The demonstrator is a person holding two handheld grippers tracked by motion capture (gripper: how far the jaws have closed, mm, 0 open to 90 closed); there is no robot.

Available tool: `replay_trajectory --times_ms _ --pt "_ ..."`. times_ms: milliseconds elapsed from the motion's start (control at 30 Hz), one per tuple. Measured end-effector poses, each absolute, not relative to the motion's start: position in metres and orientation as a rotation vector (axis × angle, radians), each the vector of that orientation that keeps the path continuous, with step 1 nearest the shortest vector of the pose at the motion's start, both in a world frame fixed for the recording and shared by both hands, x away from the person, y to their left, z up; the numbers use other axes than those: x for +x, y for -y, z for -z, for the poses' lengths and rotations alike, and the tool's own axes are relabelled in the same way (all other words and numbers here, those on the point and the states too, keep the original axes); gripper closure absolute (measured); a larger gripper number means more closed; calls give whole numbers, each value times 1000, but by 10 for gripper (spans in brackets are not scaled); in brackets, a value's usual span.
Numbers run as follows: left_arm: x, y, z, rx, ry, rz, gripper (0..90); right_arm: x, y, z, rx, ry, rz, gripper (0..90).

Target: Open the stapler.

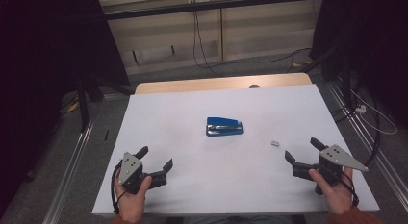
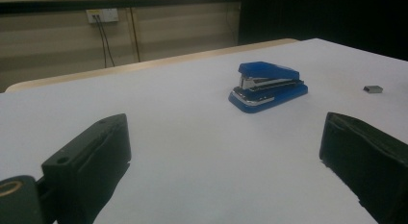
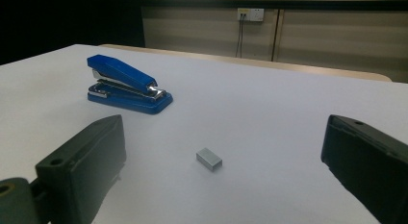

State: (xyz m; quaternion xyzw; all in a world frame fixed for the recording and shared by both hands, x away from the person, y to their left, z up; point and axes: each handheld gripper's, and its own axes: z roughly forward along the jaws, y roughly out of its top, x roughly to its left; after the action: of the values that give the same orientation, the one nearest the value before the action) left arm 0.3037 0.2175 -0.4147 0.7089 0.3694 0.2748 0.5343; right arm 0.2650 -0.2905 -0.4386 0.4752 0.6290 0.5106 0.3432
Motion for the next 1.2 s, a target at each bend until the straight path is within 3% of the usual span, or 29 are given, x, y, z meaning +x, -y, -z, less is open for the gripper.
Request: replay_trajectory --times_ms 733,900,1200 --pt "313 -212 415 1801 -894 -582 59 268 282 441 1181 -1687 -1325 11" --pt "317 -217 415 1810 -890 -441 70 267 276 439 1163 -1696 -1338 24" --pt "317 -211 415 1830 -837 -460 56 272 264 440 1151 -1763 -1380 32"
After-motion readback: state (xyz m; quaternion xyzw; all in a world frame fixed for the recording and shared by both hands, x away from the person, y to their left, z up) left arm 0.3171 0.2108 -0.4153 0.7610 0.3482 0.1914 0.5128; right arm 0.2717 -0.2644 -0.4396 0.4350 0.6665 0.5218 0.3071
